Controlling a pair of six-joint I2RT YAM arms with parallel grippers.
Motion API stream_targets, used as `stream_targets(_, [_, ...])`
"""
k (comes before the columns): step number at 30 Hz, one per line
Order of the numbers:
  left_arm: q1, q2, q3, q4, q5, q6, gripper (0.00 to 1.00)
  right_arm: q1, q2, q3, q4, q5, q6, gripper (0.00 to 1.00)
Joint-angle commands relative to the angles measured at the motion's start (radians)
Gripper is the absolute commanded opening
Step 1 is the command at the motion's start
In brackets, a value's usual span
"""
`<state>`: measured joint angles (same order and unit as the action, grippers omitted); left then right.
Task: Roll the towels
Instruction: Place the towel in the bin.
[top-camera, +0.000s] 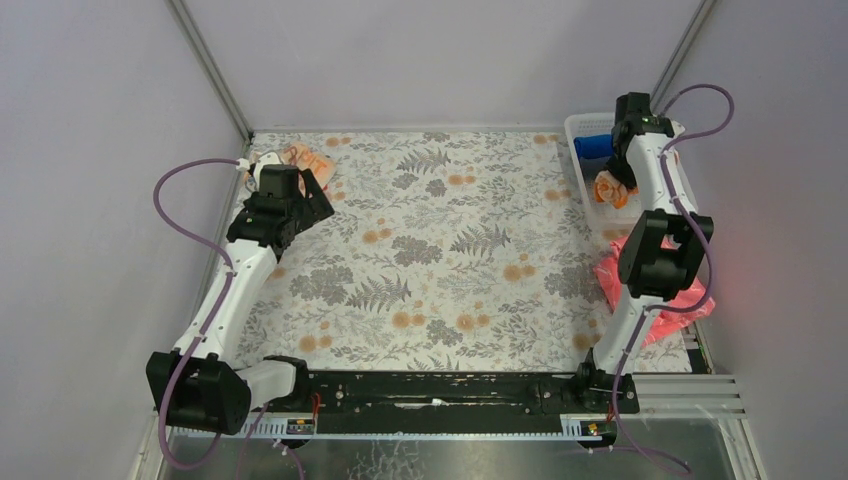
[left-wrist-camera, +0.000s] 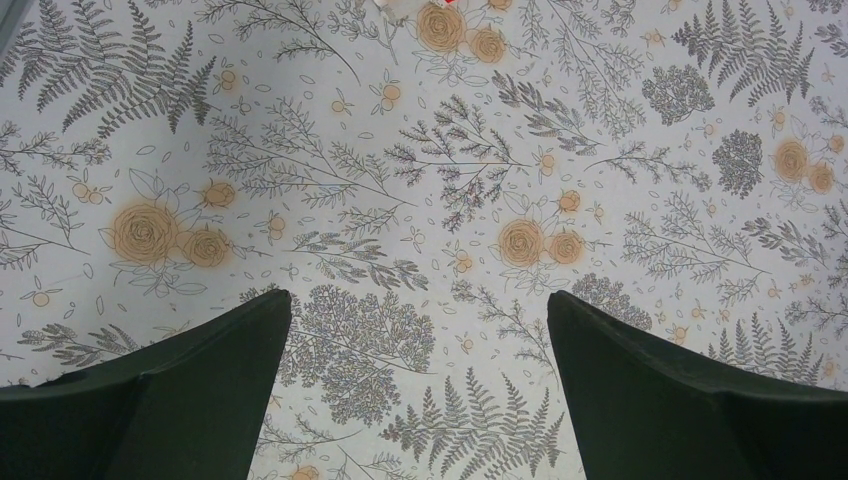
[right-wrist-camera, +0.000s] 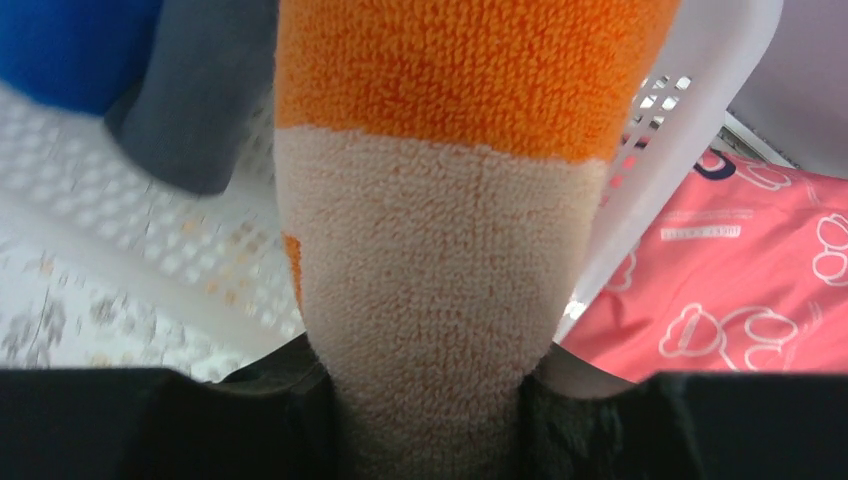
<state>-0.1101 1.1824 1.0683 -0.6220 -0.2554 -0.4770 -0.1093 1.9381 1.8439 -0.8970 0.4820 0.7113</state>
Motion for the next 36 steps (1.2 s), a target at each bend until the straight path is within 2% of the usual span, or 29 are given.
stream_targets(1, [0.009,0.0,-0.007,0.016,-0.032,0.011,1.0,-0.047,0.074,0.095,-0.015,0.089,0.117,0.0])
stream_targets(10, [0.038,0.032,-0.009,0.016,-0.025,0.003,1.0,-0.053,0.289,0.216,-0.041,0.098,0.244,0.0])
stream_targets(21, [0.061,0.064,-0.01,0.016,-0.004,-0.006,1.0,-0.053,0.35,0.135,0.131,-0.063,0.292,0.01])
stream_targets(24, [0.062,0.068,-0.008,0.016,0.001,-0.006,1.0,-0.053,0.338,0.096,0.193,-0.085,0.307,0.12])
stream_targets(29, [0.065,0.067,-0.011,0.016,0.004,-0.008,1.0,-0.053,0.325,0.038,0.275,-0.105,0.336,0.4])
stream_targets(31, [0.066,0.069,-0.012,0.016,0.009,-0.008,1.0,-0.053,0.328,0.029,0.298,-0.117,0.339,0.56])
stream_targets(36, [0.07,0.067,-0.013,0.016,0.011,-0.009,1.0,-0.053,0.315,0.016,0.326,-0.138,0.33,0.74])
